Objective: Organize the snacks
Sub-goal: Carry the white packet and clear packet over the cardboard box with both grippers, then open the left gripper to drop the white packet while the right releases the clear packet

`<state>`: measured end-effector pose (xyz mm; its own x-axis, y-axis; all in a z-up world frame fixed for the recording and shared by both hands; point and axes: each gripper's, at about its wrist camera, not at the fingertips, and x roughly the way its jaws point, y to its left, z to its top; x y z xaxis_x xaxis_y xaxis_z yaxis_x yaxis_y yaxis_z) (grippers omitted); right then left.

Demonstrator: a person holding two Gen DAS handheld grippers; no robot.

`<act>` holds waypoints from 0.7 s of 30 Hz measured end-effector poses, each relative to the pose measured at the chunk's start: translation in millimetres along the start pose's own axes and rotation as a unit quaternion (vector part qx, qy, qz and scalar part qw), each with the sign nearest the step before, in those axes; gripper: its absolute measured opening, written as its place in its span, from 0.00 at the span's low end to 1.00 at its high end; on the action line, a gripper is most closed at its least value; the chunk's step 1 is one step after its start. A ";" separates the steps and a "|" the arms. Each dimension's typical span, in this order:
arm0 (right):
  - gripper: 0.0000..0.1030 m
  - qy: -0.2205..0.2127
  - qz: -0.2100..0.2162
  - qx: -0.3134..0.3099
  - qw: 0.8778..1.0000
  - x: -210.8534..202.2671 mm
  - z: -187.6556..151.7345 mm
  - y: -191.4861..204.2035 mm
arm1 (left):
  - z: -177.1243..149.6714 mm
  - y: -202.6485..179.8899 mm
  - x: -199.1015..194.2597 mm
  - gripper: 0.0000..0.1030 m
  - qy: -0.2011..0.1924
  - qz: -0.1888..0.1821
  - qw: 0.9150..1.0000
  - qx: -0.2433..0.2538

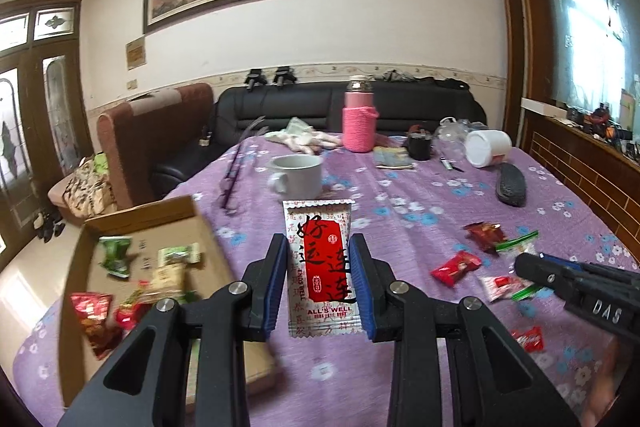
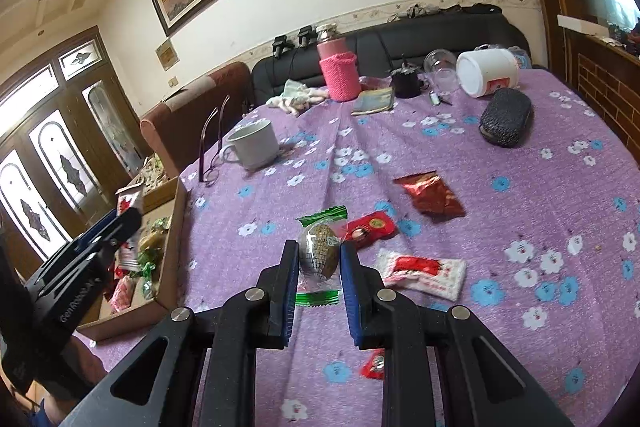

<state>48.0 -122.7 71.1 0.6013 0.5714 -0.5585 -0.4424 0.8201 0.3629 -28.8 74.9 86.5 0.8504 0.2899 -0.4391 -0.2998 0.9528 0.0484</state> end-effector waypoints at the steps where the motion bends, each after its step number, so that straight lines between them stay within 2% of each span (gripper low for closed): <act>1: 0.22 0.004 0.005 0.000 1.000 1.9 -0.5 3.4 | -2.3 9.1 -2.7 0.30 0.001 0.007 1.000 -0.004; 6: 0.22 0.029 0.039 -0.011 0.999 10.0 -3.1 33.1 | -12.6 59.9 -9.5 0.30 0.016 0.041 0.998 -0.036; 11: 0.22 0.048 0.081 -0.033 0.995 21.2 -3.4 81.0 | -26.1 107.7 -9.8 0.30 0.030 0.079 0.994 -0.069; 16: 0.22 0.065 0.111 -0.056 0.990 44.4 -7.4 133.3 | -41.1 138.3 -3.6 0.30 0.056 0.092 0.989 -0.102; 21: 0.22 0.090 0.135 -0.070 0.984 71.7 -17.9 175.7 | -47.3 157.4 -3.2 0.30 0.059 0.106 0.985 -0.121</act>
<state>1.4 61.8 81.5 0.3275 0.7435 -0.5830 -0.6654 0.6196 0.4164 -99.2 219.6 53.1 0.7057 0.4532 -0.5445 -0.5710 0.8189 -0.0585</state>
